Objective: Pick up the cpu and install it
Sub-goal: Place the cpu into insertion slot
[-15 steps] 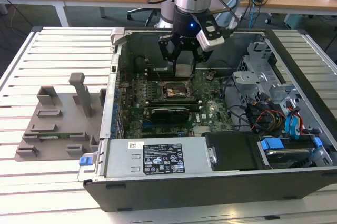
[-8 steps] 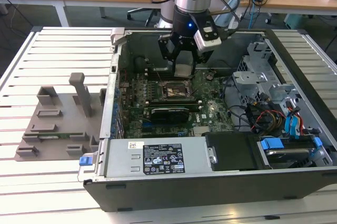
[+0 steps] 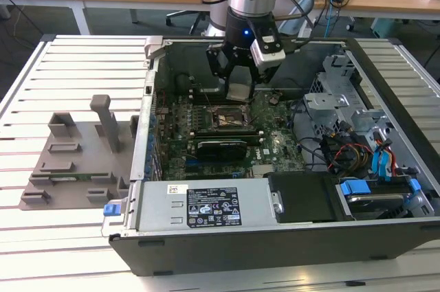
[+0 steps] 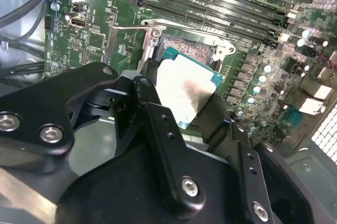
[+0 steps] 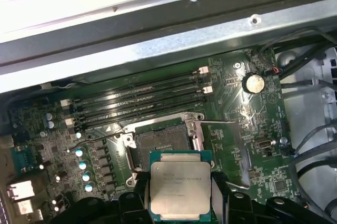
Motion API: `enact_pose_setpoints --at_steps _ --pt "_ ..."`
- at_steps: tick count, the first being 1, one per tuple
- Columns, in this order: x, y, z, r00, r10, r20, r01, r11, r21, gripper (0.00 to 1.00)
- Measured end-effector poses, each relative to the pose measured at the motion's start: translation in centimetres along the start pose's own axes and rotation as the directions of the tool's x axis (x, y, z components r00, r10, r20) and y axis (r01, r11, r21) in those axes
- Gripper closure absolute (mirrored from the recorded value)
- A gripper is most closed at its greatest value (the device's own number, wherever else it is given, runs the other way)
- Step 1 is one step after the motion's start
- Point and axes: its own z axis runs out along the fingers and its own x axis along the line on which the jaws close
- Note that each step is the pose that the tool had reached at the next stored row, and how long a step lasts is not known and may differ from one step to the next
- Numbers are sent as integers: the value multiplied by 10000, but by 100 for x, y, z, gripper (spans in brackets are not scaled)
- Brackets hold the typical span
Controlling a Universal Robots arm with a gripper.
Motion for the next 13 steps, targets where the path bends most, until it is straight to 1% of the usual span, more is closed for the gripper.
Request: enact_pose_setpoints --at_steps 6,9,13 --pt "0 0 0 9986 523 -29 -523 9986 10 45" --pt "0 0 0 9966 822 -46 -822 9966 17 45" --pt "0 0 0 9910 1334 -75 -1334 9911 28 45"
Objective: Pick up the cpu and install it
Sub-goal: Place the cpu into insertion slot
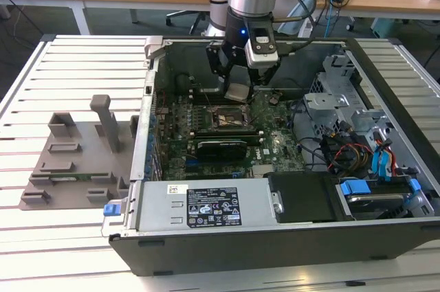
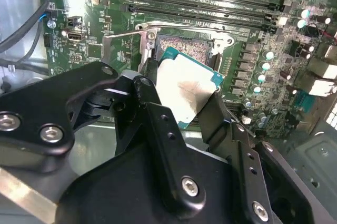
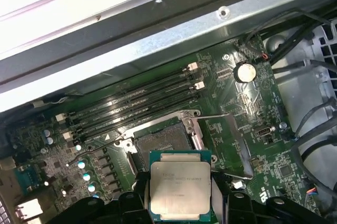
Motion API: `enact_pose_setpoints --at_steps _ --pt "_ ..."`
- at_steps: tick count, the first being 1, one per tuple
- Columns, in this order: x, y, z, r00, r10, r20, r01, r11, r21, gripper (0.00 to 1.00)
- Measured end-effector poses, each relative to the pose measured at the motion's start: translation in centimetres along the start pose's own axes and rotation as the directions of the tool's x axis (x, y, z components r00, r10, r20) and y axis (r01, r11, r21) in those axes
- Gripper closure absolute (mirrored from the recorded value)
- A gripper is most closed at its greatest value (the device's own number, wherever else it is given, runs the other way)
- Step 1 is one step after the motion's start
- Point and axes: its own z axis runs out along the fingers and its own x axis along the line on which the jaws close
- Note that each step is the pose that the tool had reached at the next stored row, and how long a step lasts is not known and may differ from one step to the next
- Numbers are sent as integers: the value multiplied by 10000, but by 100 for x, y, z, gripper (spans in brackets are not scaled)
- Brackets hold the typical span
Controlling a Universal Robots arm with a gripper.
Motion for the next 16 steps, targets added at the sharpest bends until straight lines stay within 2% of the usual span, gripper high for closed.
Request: enact_pose_setpoints --at_steps 10,16 --pt "0 0 0 9975 707 -36 -706 9975 25 45" --pt "0 0 0 9915 1297 -63 -1297 9915 49 45"
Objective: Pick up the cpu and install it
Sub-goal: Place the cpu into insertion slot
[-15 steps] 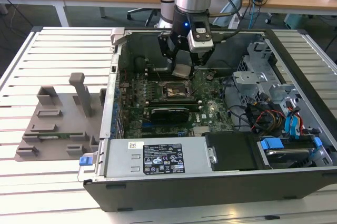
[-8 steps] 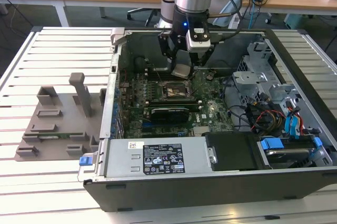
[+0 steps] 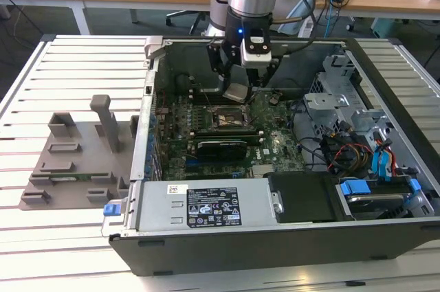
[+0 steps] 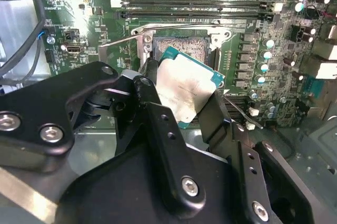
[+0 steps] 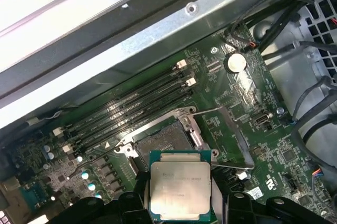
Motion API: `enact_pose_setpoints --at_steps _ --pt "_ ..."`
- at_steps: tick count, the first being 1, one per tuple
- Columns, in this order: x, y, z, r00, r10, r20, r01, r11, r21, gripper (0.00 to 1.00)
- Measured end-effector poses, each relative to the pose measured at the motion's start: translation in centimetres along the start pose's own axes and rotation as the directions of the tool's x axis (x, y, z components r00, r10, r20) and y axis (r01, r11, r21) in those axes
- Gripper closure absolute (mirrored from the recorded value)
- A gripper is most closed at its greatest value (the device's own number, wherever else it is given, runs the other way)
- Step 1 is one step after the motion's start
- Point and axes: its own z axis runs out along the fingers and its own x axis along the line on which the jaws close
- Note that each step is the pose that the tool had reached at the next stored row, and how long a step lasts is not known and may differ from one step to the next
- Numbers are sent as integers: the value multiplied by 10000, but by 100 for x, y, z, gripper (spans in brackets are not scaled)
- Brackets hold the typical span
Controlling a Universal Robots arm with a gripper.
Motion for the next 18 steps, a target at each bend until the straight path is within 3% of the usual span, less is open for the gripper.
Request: enact_pose_setpoints --at_steps 11,15,18 --pt "0 0 0 9954 953 -35 -953 9954 54 45" --pt "0 0 0 9893 1456 -55 -1456 9893 78 45" --pt "0 0 0 9825 1863 -71 -1862 9825 100 45"
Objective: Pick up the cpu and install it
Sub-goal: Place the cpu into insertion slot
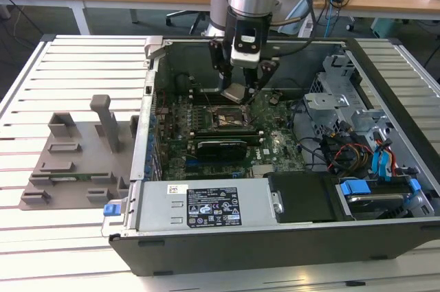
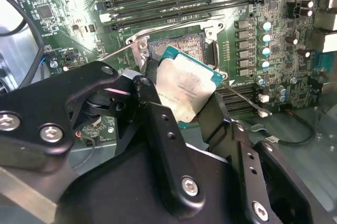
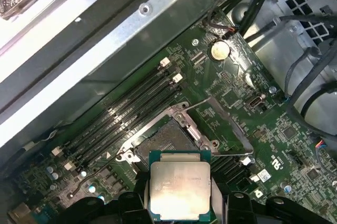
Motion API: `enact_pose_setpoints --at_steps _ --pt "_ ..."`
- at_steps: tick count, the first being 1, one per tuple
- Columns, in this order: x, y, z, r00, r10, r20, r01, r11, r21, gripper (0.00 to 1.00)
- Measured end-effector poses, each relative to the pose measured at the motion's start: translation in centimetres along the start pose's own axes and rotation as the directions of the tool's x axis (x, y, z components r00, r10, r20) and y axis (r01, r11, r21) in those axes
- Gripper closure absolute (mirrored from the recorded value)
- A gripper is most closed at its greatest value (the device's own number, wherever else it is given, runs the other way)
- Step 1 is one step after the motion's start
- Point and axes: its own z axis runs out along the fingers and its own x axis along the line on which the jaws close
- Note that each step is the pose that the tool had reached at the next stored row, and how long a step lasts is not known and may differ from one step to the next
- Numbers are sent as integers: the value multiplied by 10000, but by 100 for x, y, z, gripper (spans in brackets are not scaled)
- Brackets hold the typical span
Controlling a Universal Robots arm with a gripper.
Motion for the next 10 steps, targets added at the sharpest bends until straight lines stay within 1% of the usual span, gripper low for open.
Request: enact_pose_setpoints --at_steps 4,10 --pt "0 0 0 9990 453 -20 -453 9990 21 45" --pt "0 0 0 9966 829 -34 -829 9965 42 45"
